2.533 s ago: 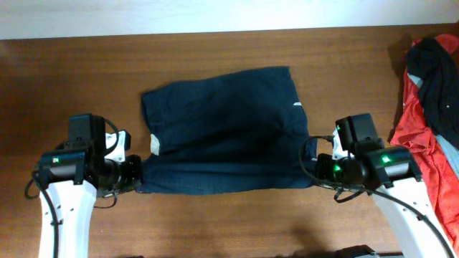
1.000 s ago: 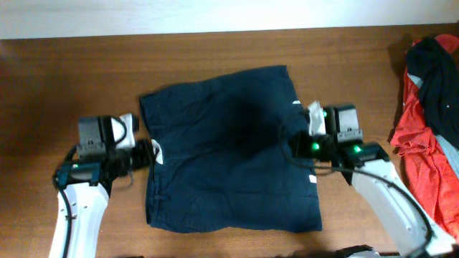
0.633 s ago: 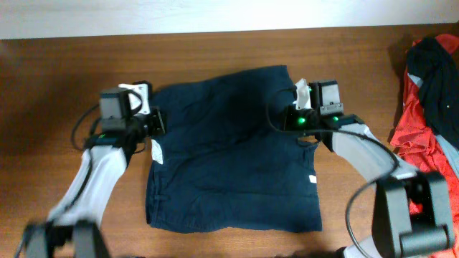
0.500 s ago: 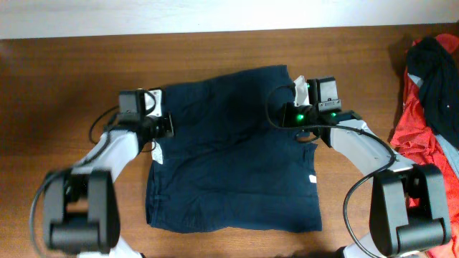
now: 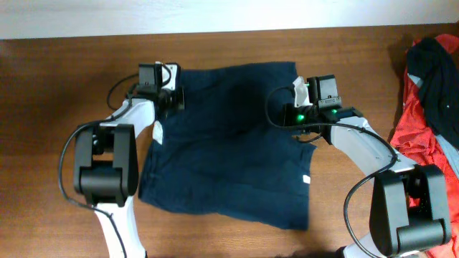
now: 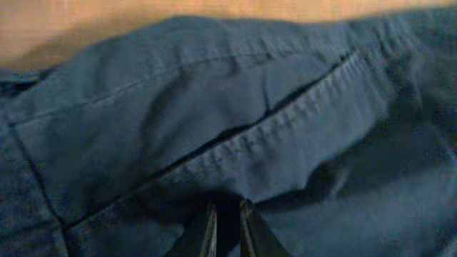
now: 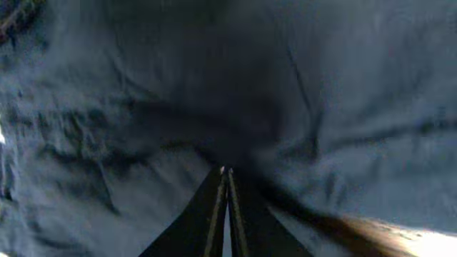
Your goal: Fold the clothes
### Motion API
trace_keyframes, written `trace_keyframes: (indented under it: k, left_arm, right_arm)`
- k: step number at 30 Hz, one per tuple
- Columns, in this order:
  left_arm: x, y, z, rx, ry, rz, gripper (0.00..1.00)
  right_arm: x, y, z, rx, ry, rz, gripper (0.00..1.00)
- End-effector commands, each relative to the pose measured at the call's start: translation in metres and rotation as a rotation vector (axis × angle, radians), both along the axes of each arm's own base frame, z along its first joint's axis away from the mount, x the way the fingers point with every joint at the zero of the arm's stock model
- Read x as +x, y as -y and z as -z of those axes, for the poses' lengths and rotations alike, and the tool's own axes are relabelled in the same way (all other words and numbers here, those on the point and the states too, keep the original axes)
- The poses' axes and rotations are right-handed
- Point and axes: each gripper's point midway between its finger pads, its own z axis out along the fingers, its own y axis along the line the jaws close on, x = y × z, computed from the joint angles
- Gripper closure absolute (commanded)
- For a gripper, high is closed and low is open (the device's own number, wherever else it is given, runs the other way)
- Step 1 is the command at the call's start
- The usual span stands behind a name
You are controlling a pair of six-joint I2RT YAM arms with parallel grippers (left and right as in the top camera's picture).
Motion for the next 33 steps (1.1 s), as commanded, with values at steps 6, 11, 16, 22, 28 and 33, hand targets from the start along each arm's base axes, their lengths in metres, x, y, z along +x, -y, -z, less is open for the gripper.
trace_keyframes:
  k: [6,11,16,22,28,33]
  left_arm:
    - [0.020,-0.034,0.081,0.064,-0.116,-0.236,0.88]
    - [0.032,-0.033,0.058,0.063,-0.114,-0.237,0.71]
    - [0.037,-0.034,-0.006,0.109,-0.129,-0.178,0.60]
    - [0.024,-0.039,-0.118,0.158,-0.083,-0.141,0.51]
    - [-0.038,-0.068,-0.217,0.230,-0.077,-0.219,0.28]
    - [-0.106,-0.098,-0.254,0.196,-0.175,-0.335,0.27]
  right_arm:
    - [-0.006,0.016,0.005,-0.081,-0.033,0.023,0.92]
    - [-0.021,0.026,0.015,-0.149,-0.095,0.018,0.80]
    - [-0.028,0.030,0.000,-0.154,-0.084,0.013,0.48]
    - [-0.032,0.046,-0.054,-0.157,0.034,0.058,0.36]
    - [-0.074,0.078,-0.099,-0.177,0.048,0.143,0.34]
    - [-0.119,0.094,-0.111,-0.181,-0.019,0.191,0.32]
